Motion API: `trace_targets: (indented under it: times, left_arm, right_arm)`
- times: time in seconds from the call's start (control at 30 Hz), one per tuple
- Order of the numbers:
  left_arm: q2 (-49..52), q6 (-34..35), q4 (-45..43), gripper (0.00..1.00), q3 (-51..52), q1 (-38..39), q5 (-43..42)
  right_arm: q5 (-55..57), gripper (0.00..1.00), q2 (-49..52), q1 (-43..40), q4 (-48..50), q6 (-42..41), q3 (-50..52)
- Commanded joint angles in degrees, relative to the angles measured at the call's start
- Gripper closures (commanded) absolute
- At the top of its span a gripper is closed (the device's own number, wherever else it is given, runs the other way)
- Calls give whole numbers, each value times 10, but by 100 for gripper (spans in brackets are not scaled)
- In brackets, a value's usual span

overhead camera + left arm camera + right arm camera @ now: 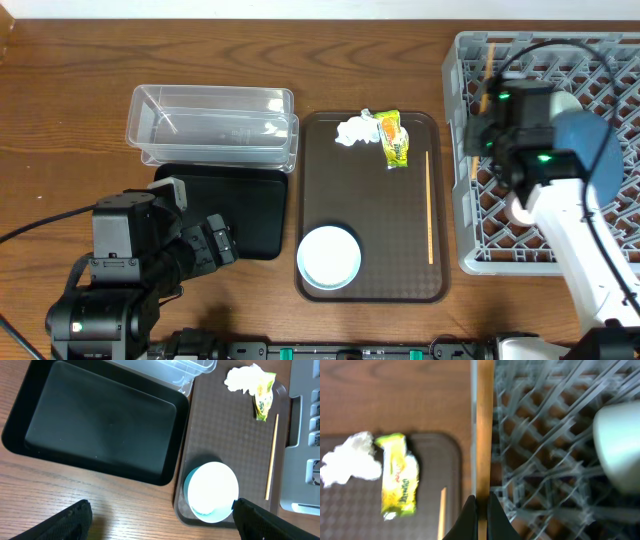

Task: Sort waste into correct bins and load items into the dishwasher rack
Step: 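Place the chopstick upright in the dish rack, then grasp the second wooden chopstick with the right gripper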

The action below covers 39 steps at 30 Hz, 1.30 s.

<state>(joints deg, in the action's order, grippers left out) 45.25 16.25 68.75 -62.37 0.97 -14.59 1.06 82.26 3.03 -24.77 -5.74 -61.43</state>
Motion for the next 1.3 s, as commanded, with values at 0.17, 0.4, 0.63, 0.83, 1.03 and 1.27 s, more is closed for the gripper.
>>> trace_targets:
  times: [0.17, 0.4, 0.63, 0.83, 1.03, 1.27]
  left_arm:
    - [1, -5, 0, 8, -5, 1, 7]
    - [1, -5, 0, 8, -5, 1, 7]
    - [1, -5, 0, 8, -5, 1, 7]
    - [1, -5, 0, 8, -5, 1, 7]
    - [1, -5, 0, 8, -5, 1, 7]
    - [1, -5, 0, 8, -5, 1, 7]
  right_arm:
    - [-90, 99, 50, -50, -14, 85, -5]
    - [-90, 51, 58, -15, -35, 74, -5]
    - [-90, 48, -5, 87, -103, 23, -5]
    - [-14, 52, 22, 190, -183, -63, 9]
    - [112, 56, 91, 227, -198, -207, 57]
    - [86, 61, 167, 224, -150, -209, 80]
